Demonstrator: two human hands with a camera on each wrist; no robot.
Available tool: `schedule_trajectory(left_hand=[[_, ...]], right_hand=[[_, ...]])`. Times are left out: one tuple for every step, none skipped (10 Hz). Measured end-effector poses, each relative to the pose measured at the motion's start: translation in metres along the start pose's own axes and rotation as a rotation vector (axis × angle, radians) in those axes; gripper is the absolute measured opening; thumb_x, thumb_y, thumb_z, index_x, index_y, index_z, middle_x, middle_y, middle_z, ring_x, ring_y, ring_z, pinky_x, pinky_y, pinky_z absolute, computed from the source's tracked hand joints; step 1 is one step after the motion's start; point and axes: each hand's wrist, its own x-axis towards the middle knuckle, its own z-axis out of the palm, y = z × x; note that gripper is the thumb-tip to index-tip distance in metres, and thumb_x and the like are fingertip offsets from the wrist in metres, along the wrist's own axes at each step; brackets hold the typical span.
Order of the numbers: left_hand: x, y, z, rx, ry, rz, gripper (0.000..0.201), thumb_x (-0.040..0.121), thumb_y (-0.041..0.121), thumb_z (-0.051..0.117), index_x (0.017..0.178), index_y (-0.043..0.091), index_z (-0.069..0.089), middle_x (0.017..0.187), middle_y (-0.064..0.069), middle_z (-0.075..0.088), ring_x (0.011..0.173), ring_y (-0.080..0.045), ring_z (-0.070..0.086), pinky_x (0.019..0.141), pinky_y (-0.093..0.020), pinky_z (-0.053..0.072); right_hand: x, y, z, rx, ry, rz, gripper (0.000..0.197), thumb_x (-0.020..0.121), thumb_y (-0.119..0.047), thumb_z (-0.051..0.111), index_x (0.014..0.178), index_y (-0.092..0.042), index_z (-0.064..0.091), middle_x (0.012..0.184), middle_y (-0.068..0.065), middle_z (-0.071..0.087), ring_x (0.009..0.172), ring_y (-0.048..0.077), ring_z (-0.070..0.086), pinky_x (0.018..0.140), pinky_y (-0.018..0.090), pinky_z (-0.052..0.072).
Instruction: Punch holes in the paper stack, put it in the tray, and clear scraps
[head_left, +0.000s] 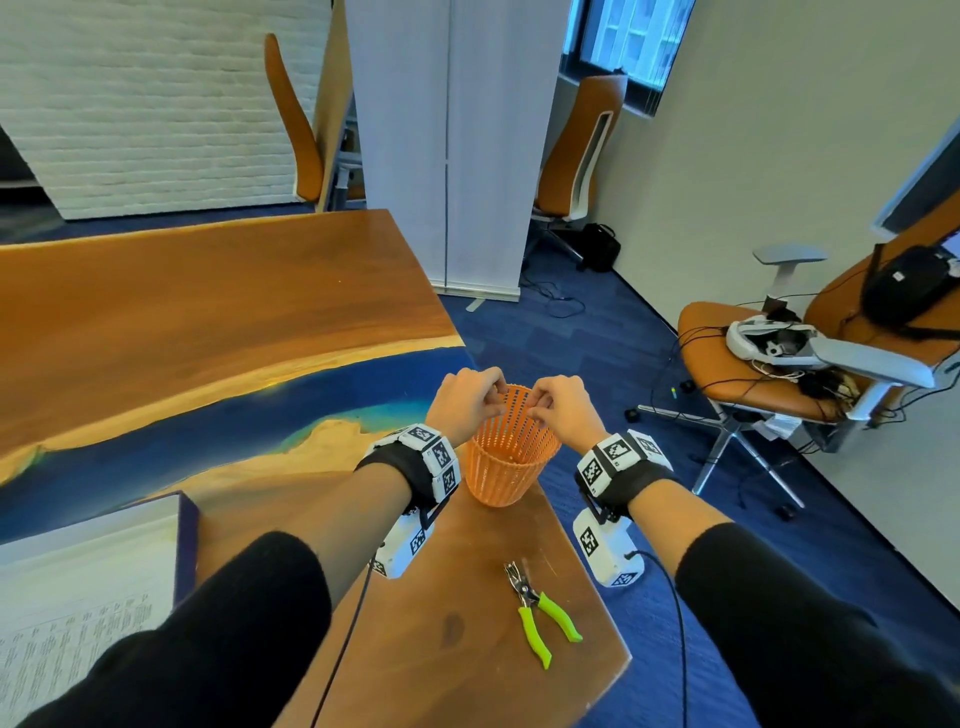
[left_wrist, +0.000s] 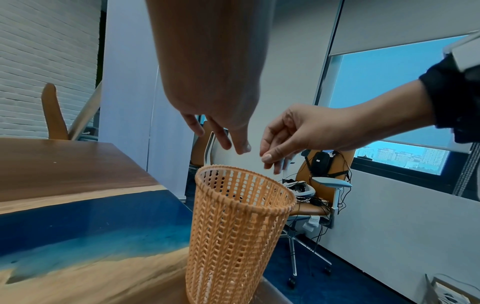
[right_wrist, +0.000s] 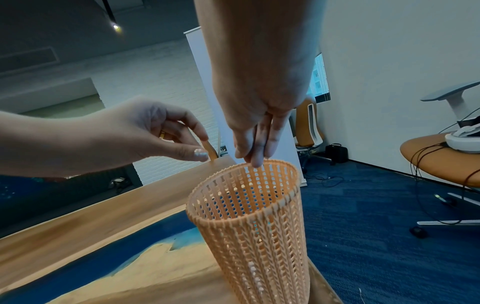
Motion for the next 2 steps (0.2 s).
schedule_trajectory(left_hand=[[-0.005, 0.0, -0.012, 0.137, 0.011, 0.01, 0.025, 0.094, 0.036, 0.052, 0.077, 0.018, 0.053, 0.076, 0.0, 0.069, 0.072, -0.018, 0.062, 0.073, -0.035, 0.046], [-0.008, -0.001, -0.03, 0.272, 0.071, 0.007, 0.038, 0.1, 0.037, 0.038, 0.067, 0.018, 0.043, 0.061, 0.0, 0.056, 0.061, -0.023, 0.056, 0.061, -0.032, 0.033]], right_hand=[[0.001, -0.005, 0.0, 0.004, 0.018, -0.026, 0.015, 0.083, -0.014, 0.067, 0.07, -0.011, 0.06, 0.065, 0.009, 0.064, 0.063, 0.022, 0.063, 0.068, 0.041, 0.057], [0.007, -0.016, -0.004, 0.0, 0.041, -0.05, 0.025, 0.086, -0.025, 0.062, 0.066, -0.012, 0.055, 0.06, 0.002, 0.054, 0.057, 0.015, 0.05, 0.058, 0.036, 0.046]])
